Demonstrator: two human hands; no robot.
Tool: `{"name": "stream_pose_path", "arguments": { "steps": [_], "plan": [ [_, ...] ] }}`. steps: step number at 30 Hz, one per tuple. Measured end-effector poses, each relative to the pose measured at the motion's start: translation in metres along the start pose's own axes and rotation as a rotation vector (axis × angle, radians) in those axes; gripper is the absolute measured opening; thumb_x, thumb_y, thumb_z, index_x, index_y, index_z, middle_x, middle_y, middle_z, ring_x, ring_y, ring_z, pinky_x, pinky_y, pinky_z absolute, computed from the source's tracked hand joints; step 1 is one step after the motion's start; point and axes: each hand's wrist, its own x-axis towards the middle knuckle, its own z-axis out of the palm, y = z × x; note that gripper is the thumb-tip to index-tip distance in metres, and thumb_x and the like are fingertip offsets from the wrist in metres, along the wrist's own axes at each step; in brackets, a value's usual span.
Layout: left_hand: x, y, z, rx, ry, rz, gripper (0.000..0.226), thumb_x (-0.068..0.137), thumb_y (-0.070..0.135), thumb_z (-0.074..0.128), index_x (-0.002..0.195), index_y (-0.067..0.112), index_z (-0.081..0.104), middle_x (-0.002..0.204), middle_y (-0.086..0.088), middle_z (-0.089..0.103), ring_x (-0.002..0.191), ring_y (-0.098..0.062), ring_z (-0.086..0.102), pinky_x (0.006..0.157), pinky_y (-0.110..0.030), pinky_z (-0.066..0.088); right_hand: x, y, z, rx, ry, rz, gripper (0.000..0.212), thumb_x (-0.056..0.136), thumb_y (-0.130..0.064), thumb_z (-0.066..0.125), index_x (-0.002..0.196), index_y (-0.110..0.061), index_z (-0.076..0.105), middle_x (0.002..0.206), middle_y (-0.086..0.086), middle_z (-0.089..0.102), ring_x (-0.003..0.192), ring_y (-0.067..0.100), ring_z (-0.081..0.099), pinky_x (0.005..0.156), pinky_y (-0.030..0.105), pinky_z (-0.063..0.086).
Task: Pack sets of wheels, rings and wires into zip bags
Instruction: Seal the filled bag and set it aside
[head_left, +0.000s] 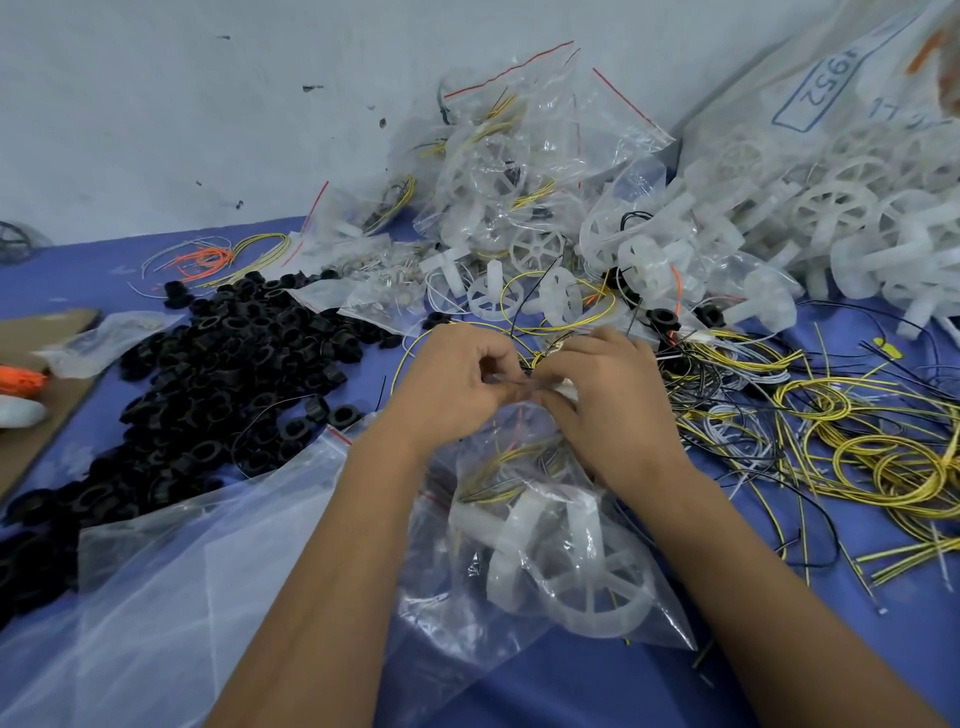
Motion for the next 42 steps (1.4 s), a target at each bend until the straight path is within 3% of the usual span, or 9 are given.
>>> {"name": "stream_pose_path", "arguments": {
  "steps": [3, 7, 13, 16, 23, 30, 35, 38, 42],
  "plan": [
    [-0.002, -0.003, -0.009, -0.046, 0.012, -0.077, 0.018, 0.076, 0.003, 0.088, 0.072, 0.015, 0.074, 0.072, -0.01, 0.072, 0.063, -0.016, 0.059, 0.066, -0.039, 0.054, -0.001, 0.001, -0.003, 0.067, 0.034, 0.014, 0.007, 0.081, -0.022, 0.081, 0.081, -0.023, 0.074, 0.083, -0.008, 0.068, 0.088, 0.025, 0.055, 0.076, 0.038, 0.037],
    [-0.007, -0.007, -0.019, -0.135, 0.033, -0.092, 0.009, 0.078, 0.001, 0.085, 0.078, 0.007, 0.078, 0.07, -0.002, 0.074, 0.063, -0.009, 0.065, 0.067, -0.028, 0.056, -0.001, 0.002, -0.003, 0.06, 0.013, 0.007, 0.007, 0.082, -0.021, 0.08, 0.082, -0.022, 0.073, 0.085, -0.009, 0.067, 0.09, 0.023, 0.053, 0.076, 0.035, 0.031],
    [-0.004, -0.004, -0.013, -0.137, 0.046, -0.078, 0.017, 0.078, 0.003, 0.086, 0.072, 0.014, 0.075, 0.075, -0.007, 0.075, 0.073, -0.026, 0.072, 0.072, -0.039, 0.058, -0.001, 0.001, -0.001, 0.023, 0.001, -0.011, 0.007, 0.086, -0.025, 0.077, 0.082, -0.022, 0.071, 0.085, -0.009, 0.065, 0.092, 0.023, 0.053, 0.076, 0.033, 0.026],
    [-0.002, -0.003, -0.011, -0.137, 0.046, -0.066, 0.026, 0.077, 0.004, 0.087, 0.066, 0.02, 0.069, 0.073, -0.007, 0.074, 0.066, -0.016, 0.066, 0.066, -0.031, 0.053, -0.001, 0.002, 0.0, 0.025, 0.015, -0.026, 0.005, 0.087, -0.026, 0.076, 0.085, -0.023, 0.073, 0.085, -0.008, 0.065, 0.092, 0.024, 0.054, 0.075, 0.035, 0.031],
    [-0.002, 0.001, -0.01, -0.107, -0.013, -0.031, 0.02, 0.08, 0.004, 0.085, 0.072, 0.015, 0.07, 0.073, -0.001, 0.069, 0.071, -0.018, 0.065, 0.075, -0.044, 0.057, -0.001, 0.002, 0.004, 0.082, 0.079, -0.077, 0.006, 0.083, -0.019, 0.079, 0.086, -0.024, 0.077, 0.083, -0.007, 0.068, 0.085, 0.027, 0.057, 0.073, 0.037, 0.037],
    [-0.004, 0.008, -0.008, -0.175, -0.004, -0.008, 0.017, 0.08, -0.005, 0.08, 0.073, 0.005, 0.068, 0.079, -0.017, 0.07, 0.082, -0.037, 0.067, 0.077, -0.049, 0.057, -0.001, 0.006, 0.006, 0.167, 0.101, -0.097, 0.006, 0.081, -0.016, 0.072, 0.081, -0.023, 0.072, 0.081, -0.01, 0.066, 0.084, 0.025, 0.057, 0.074, 0.043, 0.042],
    [-0.004, 0.005, -0.016, -0.328, 0.045, -0.05, 0.016, 0.084, -0.009, 0.075, 0.077, -0.001, 0.064, 0.082, -0.009, 0.07, 0.077, -0.019, 0.065, 0.074, -0.032, 0.052, 0.0, 0.018, 0.002, 0.198, 0.08, -0.037, 0.01, 0.085, -0.023, 0.079, 0.079, -0.021, 0.072, 0.081, -0.012, 0.067, 0.083, 0.021, 0.051, 0.076, 0.049, 0.047],
    [-0.005, 0.004, -0.017, -0.388, 0.069, -0.083, 0.013, 0.09, -0.005, 0.072, 0.088, -0.011, 0.06, 0.085, -0.016, 0.074, 0.079, -0.023, 0.07, 0.076, -0.037, 0.055, 0.002, 0.02, 0.001, 0.255, 0.111, -0.05, 0.016, 0.083, -0.019, 0.082, 0.072, -0.02, 0.071, 0.074, -0.012, 0.067, 0.077, 0.018, 0.052, 0.075, 0.047, 0.047],
    [-0.009, 0.002, -0.019, -0.414, -0.125, -0.227, 0.013, 0.093, 0.017, 0.074, 0.105, 0.013, 0.072, 0.089, -0.012, 0.076, 0.074, -0.01, 0.066, 0.066, -0.019, 0.05, 0.002, 0.02, 0.0, 0.316, 0.184, -0.048, 0.011, 0.083, -0.016, 0.083, 0.076, -0.015, 0.074, 0.072, -0.007, 0.069, 0.072, 0.017, 0.055, 0.072, 0.04, 0.047]
  ]
}}
